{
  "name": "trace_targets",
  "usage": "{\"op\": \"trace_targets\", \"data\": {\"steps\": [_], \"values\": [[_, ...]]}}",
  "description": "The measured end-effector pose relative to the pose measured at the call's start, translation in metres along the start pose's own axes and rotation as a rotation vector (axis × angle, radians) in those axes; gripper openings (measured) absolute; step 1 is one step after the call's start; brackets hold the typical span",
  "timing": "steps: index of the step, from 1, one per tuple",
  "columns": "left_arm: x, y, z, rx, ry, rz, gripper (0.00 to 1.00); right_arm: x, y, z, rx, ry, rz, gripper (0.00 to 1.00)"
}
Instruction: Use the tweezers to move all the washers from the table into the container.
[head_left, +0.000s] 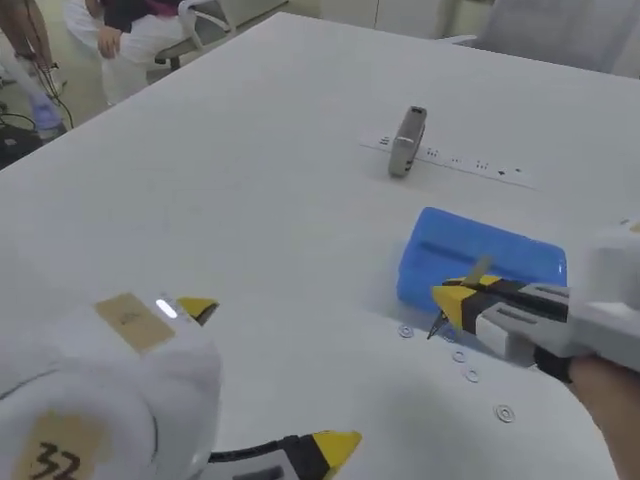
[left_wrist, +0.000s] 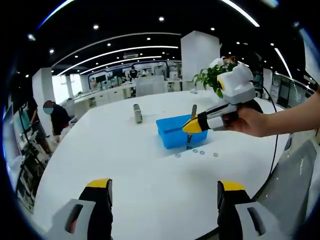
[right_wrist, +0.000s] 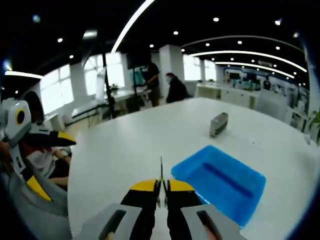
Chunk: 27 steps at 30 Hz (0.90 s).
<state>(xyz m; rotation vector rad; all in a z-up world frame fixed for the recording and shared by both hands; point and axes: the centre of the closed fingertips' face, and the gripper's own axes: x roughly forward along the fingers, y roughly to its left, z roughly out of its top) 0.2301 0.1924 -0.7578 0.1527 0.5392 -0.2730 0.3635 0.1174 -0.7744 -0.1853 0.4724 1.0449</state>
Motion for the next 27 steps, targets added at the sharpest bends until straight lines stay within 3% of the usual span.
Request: {"op": "trace_targets", "data": {"steps": [4,5,8,27], "values": [[0.006,0.000,0.000,0.007,-0.024,0.015,0.89,0.008,-0.001,-0.003,-0.004,0.004,-0.005,0.03],[0.007,-0.001,-0.003,0.036,0.002,0.006,0.87,0.010,0.000,-0.004,-0.001,0.002,-0.006,0.03],[0.008,-0.006,-0.006,0.072,0.005,-0.002,0.87,0.017,0.002,-0.008,0.010,0.002,0.002,0.03],[0.010,-0.004,-0.016,0.095,0.053,0.002,0.86,0.028,0.006,-0.017,-0.009,0.035,0.014,0.03]]}}
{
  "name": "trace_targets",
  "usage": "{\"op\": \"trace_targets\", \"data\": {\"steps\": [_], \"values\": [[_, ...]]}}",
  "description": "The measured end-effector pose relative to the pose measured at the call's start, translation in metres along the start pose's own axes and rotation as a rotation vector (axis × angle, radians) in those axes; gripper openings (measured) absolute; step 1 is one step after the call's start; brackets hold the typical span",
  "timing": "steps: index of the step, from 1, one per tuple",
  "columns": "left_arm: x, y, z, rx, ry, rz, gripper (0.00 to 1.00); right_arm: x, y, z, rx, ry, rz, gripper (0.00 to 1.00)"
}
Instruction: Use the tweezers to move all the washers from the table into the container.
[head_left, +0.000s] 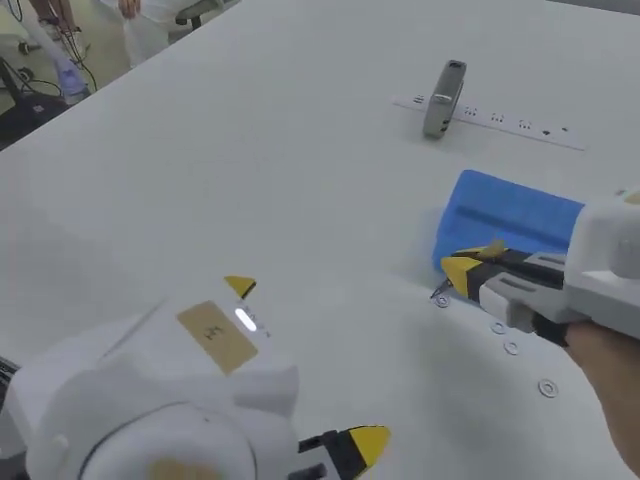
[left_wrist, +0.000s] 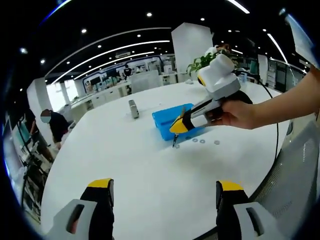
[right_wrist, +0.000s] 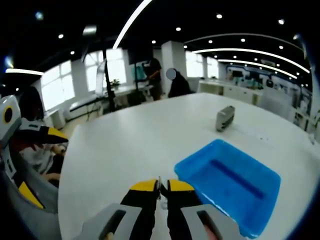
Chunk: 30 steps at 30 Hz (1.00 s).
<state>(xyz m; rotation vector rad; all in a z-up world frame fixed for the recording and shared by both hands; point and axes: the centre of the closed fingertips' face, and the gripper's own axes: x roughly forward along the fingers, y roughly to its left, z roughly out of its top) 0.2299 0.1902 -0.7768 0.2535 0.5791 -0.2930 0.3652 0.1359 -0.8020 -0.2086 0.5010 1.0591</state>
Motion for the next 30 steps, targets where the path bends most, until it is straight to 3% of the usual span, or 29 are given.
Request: {"op": "trace_targets", "data": {"steps": [5,15,24,30], "values": [[0.000,0.000,-0.001,0.007,0.004,0.003,0.86,-0.003,-0.002,0.000,0.014,0.015,0.005,0.03],[0.000,0.001,-0.001,0.013,0.007,0.005,0.86,-0.007,0.002,-0.010,-0.097,0.102,0.024,0.03],[-0.001,0.002,-0.002,0.018,0.009,0.007,0.85,-0.002,0.000,-0.008,-0.095,0.151,0.031,0.03],[-0.001,0.002,-0.002,0.020,0.011,0.009,0.85,0.007,0.000,-0.004,-0.115,0.143,0.008,0.02]]}}
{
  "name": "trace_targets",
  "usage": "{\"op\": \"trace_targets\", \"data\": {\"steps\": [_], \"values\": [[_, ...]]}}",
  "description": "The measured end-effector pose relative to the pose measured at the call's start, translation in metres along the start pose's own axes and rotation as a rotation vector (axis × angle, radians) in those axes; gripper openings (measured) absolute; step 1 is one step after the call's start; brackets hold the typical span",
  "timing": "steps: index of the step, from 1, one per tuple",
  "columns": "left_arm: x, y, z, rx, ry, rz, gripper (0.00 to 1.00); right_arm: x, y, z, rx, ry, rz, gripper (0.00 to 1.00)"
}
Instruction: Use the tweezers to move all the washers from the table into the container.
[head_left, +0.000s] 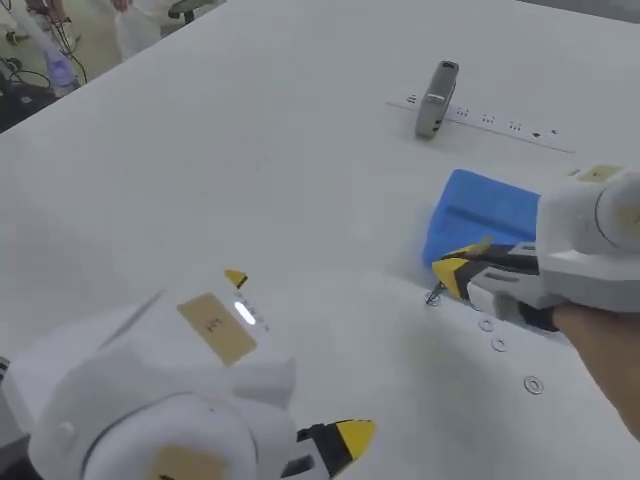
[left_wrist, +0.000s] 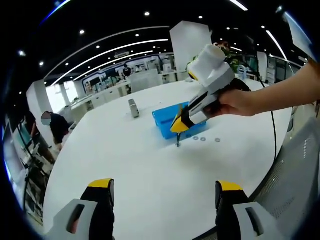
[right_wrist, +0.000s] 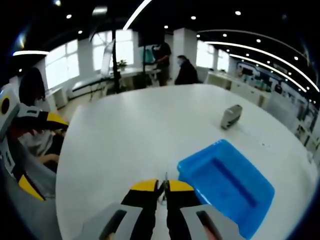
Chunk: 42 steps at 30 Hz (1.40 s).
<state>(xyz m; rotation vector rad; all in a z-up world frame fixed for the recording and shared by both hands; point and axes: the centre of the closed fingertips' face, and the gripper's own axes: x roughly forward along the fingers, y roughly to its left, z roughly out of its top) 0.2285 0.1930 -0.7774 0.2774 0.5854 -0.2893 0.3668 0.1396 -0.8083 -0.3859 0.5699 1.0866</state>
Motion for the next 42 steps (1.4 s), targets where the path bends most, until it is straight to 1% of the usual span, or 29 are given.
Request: {"op": "trace_targets", "data": {"steps": [3,5,7,8,10,12,15,17,18,19,21,22,23,25,26,28,30,31,33,35,37,38,39,42], "values": [[0.000,0.000,0.000,0.000,0.002,0.001,0.85,0.000,0.001,0.002,-0.013,-0.027,-0.029,0.02],[0.000,0.001,0.000,0.001,0.001,0.003,0.85,0.001,0.000,0.004,-0.039,-0.067,-0.059,0.02],[0.000,0.001,0.000,0.002,0.002,0.003,0.84,0.000,0.002,0.003,-0.034,-0.086,-0.073,0.02],[0.000,0.001,-0.001,0.003,0.003,0.004,0.84,0.000,0.002,0.004,-0.030,-0.090,-0.074,0.01],[0.000,0.001,0.000,0.001,0.000,0.001,0.85,0.000,0.003,0.005,0.007,-0.092,-0.058,0.01],[0.000,0.000,0.000,-0.004,0.001,-0.002,0.86,-0.001,0.002,0.005,0.050,-0.081,-0.039,0.01],[0.000,0.000,0.000,-0.003,0.001,-0.003,0.86,-0.006,0.000,0.011,0.104,-0.104,-0.028,0.01],[0.000,-0.001,0.000,-0.004,0.002,-0.006,0.87,-0.009,-0.005,0.015,0.117,-0.116,-0.017,0.01],[0.000,-0.001,-0.001,-0.008,0.003,-0.010,0.87,-0.014,-0.009,0.017,0.118,-0.117,-0.016,0.01],[0.001,-0.002,0.000,-0.011,0.002,-0.012,0.88,-0.015,-0.010,0.018,0.118,-0.118,-0.015,0.01],[0.001,-0.003,0.001,-0.016,-0.003,-0.018,0.89,-0.019,-0.007,0.025,0.135,-0.140,0.011,0.01],[0.001,-0.003,0.001,-0.017,-0.004,-0.020,0.89,-0.022,-0.009,0.030,0.154,-0.159,0.021,0.01],[0.001,-0.003,0.001,-0.018,-0.005,-0.022,0.90,-0.025,-0.011,0.034,0.158,-0.173,0.012,0.01],[0.001,-0.004,0.000,-0.020,-0.001,-0.026,0.90,-0.032,-0.015,0.043,0.177,-0.199,0.016,0.01],[0.001,-0.004,-0.001,-0.017,0.005,-0.026,0.91,-0.036,-0.018,0.050,0.189,-0.226,0.010,0.01],[0.002,-0.005,-0.001,-0.012,0.007,-0.027,0.91,-0.040,-0.023,0.058,0.196,-0.246,0.000,0.01],[0.002,-0.006,-0.001,-0.011,0.010,-0.030,0.91,-0.044,-0.029,0.066,0.180,-0.264,-0.021,0.01],[0.002,-0.006,-0.002,-0.008,0.012,-0.028,0.91,-0.045,-0.035,0.069,0.162,-0.271,-0.047,0.01],[0.002,-0.006,-0.002,-0.008,0.013,-0.029,0.91,-0.044,-0.043,0.072,0.150,-0.273,-0.072,0.01],[0.002,-0.005,-0.002,-0.004,0.013,-0.026,0.91,-0.042,-0.051,0.074,0.154,-0.283,-0.097,0.01],[0.002,-0.005,-0.002,-0.004,0.012,-0.023,0.90,-0.037,-0.056,0.073,0.167,-0.289,-0.111,0.01],[0.002,-0.004,-0.002,-0.005,0.011,-0.022,0.90,-0.033,-0.060,0.071,0.167,-0.287,-0.131,0.01],[0.002,-0.004,-0.002,-0.007,0.013,-0.022,0.90,-0.030,-0.062,0.069,0.160,-0.285,-0.140,0.02],[0.002,-0.004,-0.002,-0.006,0.014,-0.019,0.90,-0.015,-0.068,0.060,0.173,-0.258,-0.135,0.02]]}}
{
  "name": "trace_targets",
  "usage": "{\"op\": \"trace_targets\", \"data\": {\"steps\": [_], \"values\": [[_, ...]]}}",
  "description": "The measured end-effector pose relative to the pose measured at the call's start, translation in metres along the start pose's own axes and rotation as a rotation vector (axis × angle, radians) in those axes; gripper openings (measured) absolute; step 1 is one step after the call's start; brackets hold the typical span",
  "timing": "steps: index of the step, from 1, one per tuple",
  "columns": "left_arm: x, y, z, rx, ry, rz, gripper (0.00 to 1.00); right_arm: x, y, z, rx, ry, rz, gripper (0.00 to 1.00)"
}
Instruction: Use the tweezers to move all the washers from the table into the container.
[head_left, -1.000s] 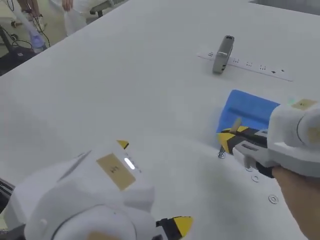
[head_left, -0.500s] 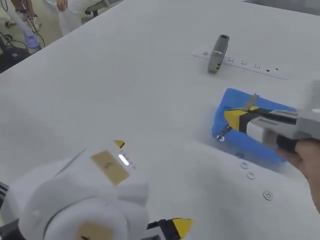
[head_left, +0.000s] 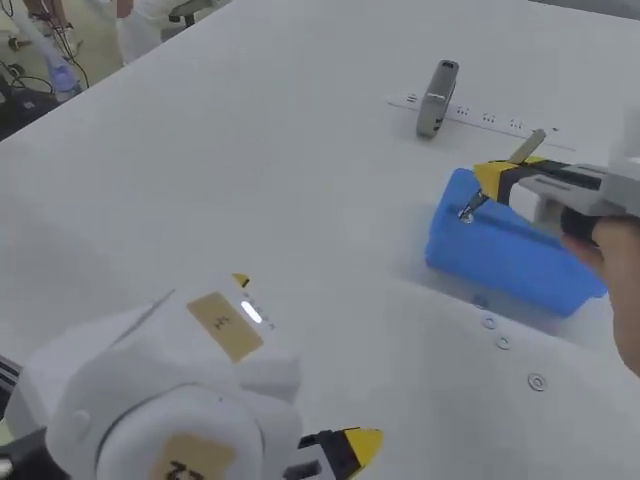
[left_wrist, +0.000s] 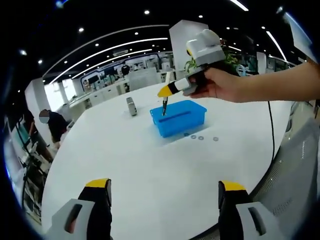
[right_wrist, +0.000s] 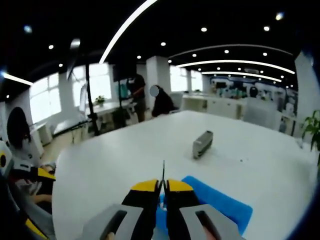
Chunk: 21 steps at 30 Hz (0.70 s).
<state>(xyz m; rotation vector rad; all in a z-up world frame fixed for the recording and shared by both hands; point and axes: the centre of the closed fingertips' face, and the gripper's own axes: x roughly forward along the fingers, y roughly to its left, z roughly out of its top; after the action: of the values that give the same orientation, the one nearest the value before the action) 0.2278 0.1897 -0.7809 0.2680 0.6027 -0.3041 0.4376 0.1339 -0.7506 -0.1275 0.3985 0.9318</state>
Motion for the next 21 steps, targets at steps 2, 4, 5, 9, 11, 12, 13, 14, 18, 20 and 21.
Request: {"op": "trace_targets", "data": {"steps": [2,4,5,9,11,12,13,14,18,20,21], "values": [[-0.001,0.002,0.002,0.001,-0.010,0.012,0.91,0.009,-0.001,-0.015,0.018,0.042,0.010,0.02],[-0.002,0.004,0.003,-0.002,-0.017,0.020,0.90,0.012,-0.004,-0.018,0.021,0.038,0.004,0.02],[-0.002,0.004,0.003,-0.004,-0.017,0.021,0.90,0.015,-0.006,-0.022,0.033,0.052,0.000,0.02],[-0.001,0.005,0.001,0.004,-0.007,0.026,0.90,0.019,-0.012,-0.030,0.037,0.065,-0.022,0.02],[-0.001,0.005,0.001,0.004,-0.007,0.024,0.90,0.021,-0.014,-0.033,0.040,0.072,-0.022,0.02],[-0.001,0.005,0.001,0.003,-0.007,0.025,0.90,0.021,-0.016,-0.034,0.042,0.073,-0.024,0.02],[-0.001,0.005,0.001,0.001,-0.010,0.026,0.90,0.022,-0.017,-0.036,0.041,0.074,-0.024,0.02],[-0.001,0.005,0.002,0.000,-0.011,0.026,0.90,0.023,-0.017,-0.038,0.041,0.076,-0.024,0.02],[-0.001,0.005,0.001,-0.001,-0.007,0.025,0.90,0.023,-0.017,-0.036,0.070,0.064,-0.014,0.02],[-0.001,0.005,0.000,0.002,-0.002,0.027,0.90,0.025,-0.015,-0.038,0.068,0.070,-0.012,0.02],[-0.001,0.005,0.000,0.002,0.001,0.025,0.90,0.025,-0.014,-0.040,0.058,0.077,-0.014,0.02]]}}
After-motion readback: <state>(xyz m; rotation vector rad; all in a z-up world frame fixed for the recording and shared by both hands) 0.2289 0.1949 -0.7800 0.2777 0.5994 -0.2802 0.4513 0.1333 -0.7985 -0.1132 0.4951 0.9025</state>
